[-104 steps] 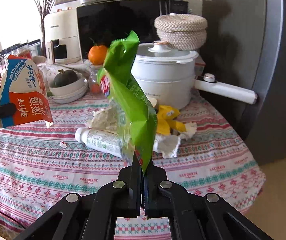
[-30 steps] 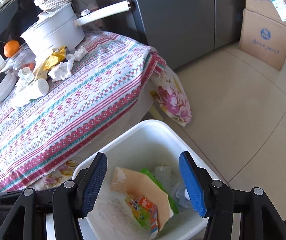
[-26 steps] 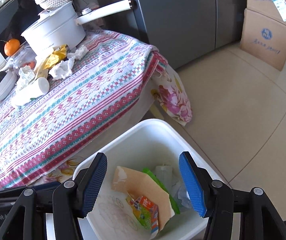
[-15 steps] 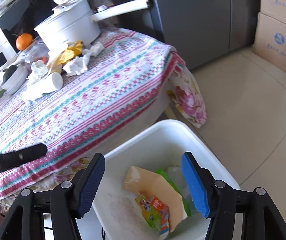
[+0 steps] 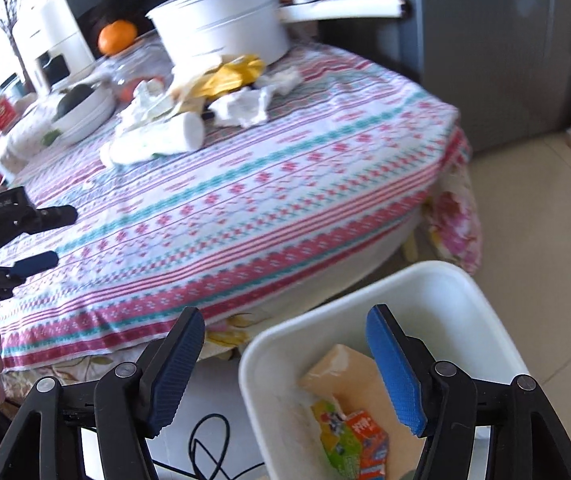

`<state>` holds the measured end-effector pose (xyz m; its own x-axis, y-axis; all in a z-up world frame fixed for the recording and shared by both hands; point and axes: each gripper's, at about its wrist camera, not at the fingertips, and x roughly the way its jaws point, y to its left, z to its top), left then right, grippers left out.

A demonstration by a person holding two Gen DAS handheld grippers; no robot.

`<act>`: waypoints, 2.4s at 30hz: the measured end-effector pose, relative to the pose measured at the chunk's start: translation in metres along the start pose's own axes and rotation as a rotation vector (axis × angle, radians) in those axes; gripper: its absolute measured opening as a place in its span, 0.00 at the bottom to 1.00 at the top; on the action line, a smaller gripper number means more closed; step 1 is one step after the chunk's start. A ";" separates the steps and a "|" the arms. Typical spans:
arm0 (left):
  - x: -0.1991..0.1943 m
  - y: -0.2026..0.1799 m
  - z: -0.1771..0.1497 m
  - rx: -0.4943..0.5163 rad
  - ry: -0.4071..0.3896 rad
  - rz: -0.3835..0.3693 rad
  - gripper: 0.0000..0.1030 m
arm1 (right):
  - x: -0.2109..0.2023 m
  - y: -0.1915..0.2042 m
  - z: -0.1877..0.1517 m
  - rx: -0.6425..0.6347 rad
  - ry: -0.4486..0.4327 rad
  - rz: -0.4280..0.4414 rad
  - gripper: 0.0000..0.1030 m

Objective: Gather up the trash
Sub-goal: 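Move both open tools back over the table toward the remaining trash, then grasp the white plastic bottle lying on the cloth with the left tool and lift it, then grasp the crumpled paper wrapper with the right tool while the left tool holds the bottle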

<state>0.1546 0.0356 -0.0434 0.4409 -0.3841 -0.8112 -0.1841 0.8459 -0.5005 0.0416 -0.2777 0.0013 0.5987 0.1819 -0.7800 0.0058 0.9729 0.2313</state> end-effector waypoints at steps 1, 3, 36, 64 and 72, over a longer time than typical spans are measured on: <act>0.001 0.003 0.003 -0.005 0.007 0.010 0.69 | 0.003 0.002 0.004 0.008 0.010 0.026 0.70; 0.003 0.004 0.008 0.002 0.004 0.056 0.69 | 0.008 0.004 0.014 0.039 0.011 0.068 0.70; 0.094 -0.062 0.131 -0.087 -0.014 0.071 0.69 | 0.083 0.014 0.132 -0.042 0.035 0.098 0.76; 0.056 -0.017 0.122 -0.045 0.061 0.157 0.52 | 0.113 -0.015 0.138 0.079 0.094 0.176 0.76; 0.008 0.035 0.113 -0.003 0.060 0.141 0.51 | 0.149 0.013 0.152 0.128 0.123 0.291 0.75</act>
<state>0.2503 0.1041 -0.0331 0.3569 -0.2830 -0.8903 -0.2429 0.8921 -0.3810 0.2530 -0.2593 -0.0233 0.4889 0.4732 -0.7328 -0.0459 0.8529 0.5201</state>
